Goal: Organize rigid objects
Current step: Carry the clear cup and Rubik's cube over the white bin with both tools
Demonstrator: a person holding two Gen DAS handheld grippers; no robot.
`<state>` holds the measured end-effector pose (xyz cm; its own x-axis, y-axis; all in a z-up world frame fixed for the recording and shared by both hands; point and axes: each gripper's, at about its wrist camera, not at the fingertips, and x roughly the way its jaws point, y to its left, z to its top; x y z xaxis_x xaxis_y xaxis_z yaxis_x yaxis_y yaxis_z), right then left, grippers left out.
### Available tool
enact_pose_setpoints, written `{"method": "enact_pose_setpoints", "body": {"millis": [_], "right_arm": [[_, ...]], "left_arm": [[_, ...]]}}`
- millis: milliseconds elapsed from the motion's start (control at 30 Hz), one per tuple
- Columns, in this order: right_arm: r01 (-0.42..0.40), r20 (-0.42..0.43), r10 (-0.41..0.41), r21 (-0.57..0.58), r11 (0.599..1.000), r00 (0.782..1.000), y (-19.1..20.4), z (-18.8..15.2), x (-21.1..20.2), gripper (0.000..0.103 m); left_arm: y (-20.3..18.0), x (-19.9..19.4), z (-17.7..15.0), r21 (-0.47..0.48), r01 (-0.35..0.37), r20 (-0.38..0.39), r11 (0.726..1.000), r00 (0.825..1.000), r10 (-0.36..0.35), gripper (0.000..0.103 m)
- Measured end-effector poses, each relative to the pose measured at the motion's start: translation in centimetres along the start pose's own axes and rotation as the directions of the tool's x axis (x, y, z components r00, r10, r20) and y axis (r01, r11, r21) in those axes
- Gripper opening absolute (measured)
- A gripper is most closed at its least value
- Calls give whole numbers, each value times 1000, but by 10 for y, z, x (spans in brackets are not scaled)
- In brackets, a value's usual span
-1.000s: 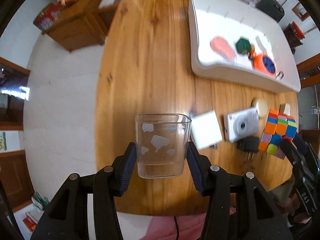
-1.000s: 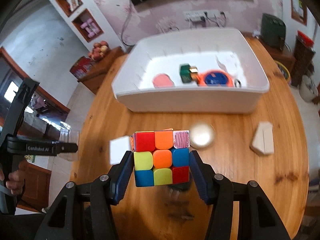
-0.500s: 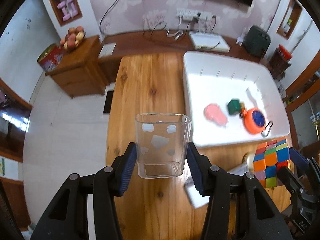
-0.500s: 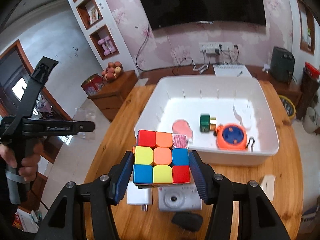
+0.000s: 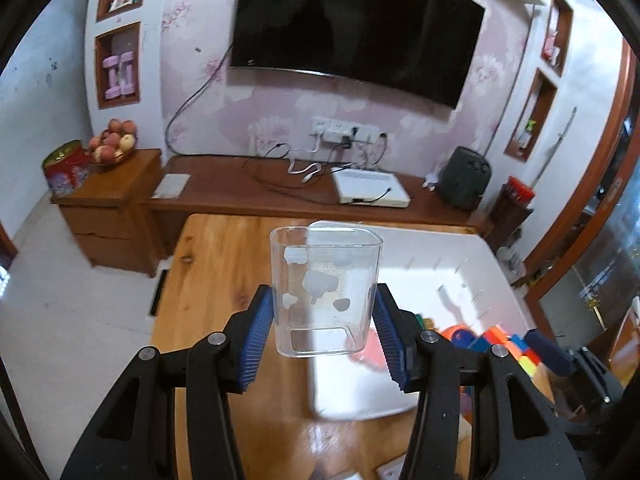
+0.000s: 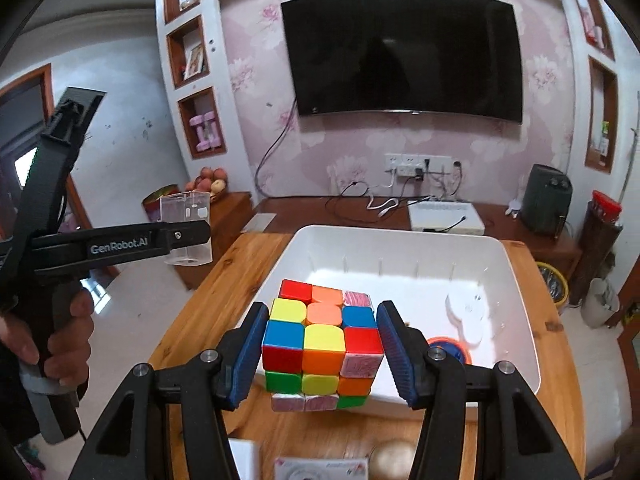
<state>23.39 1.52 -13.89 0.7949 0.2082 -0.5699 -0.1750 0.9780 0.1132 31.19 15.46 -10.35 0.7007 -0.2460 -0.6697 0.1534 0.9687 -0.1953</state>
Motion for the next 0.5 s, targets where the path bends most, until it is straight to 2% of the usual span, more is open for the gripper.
{"method": "enact_pose_setpoints", "body": {"millis": [267,500], "right_arm": [[42,-50,-41,27,999,998,-16,-4,34,56],[50,-81,-47,32,998,996,-18,-5,45,56]], "left_arm": [[-22,31,2,25,27,1,999,1000,-27,54],[-29,44,-1,26,50,-30,998,998,-49,54]]}}
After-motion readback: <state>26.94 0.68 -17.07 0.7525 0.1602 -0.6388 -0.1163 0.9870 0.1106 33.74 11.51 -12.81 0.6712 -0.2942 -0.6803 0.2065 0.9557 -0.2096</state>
